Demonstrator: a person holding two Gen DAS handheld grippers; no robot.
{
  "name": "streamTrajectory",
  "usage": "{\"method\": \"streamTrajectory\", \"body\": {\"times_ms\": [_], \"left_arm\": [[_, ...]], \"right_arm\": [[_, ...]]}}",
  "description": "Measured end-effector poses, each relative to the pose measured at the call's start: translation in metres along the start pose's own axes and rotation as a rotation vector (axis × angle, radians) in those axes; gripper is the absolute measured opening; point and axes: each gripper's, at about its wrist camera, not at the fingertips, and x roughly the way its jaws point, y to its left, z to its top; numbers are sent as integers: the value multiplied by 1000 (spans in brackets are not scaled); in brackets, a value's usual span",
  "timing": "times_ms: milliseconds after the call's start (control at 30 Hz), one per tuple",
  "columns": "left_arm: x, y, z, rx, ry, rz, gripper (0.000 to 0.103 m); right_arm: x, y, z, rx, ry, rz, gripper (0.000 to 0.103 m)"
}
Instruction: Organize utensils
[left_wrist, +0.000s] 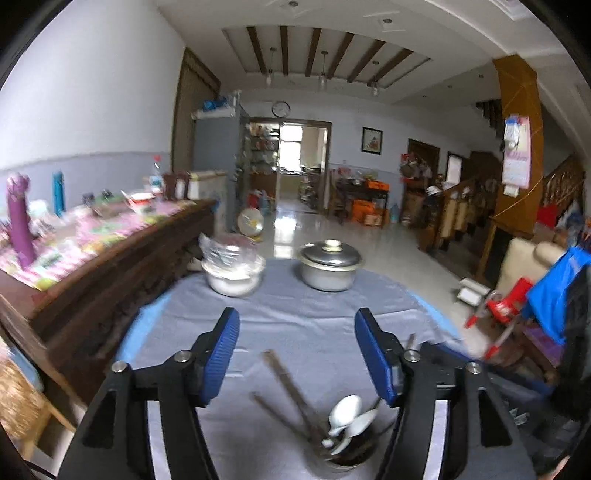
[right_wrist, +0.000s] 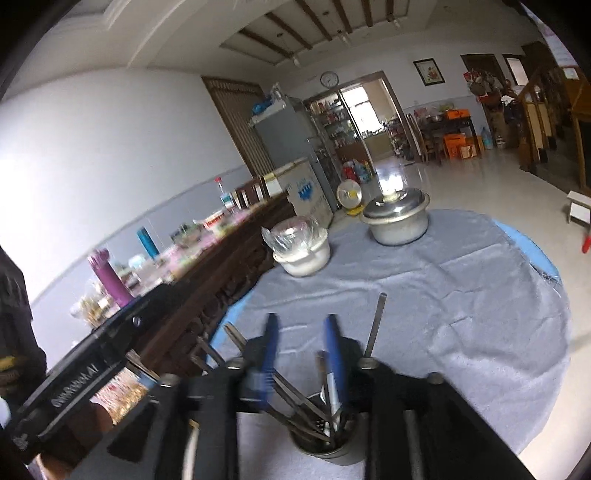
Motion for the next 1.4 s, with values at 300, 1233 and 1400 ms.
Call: {"method": "streamTrajectory", "body": {"times_ms": [300,1233,1400], "left_arm": [[-36,33,-19,29,134,186,87],[-80,48,-47,31,154,249,87],[-79,51,-50,25,157,249,87]], "right_arm": [[-42,13,-48,-59,95,-171,65],[-68,55,-90,-69,129,-370,67],[-67,59,-89,-86,121,-381,67]]}}
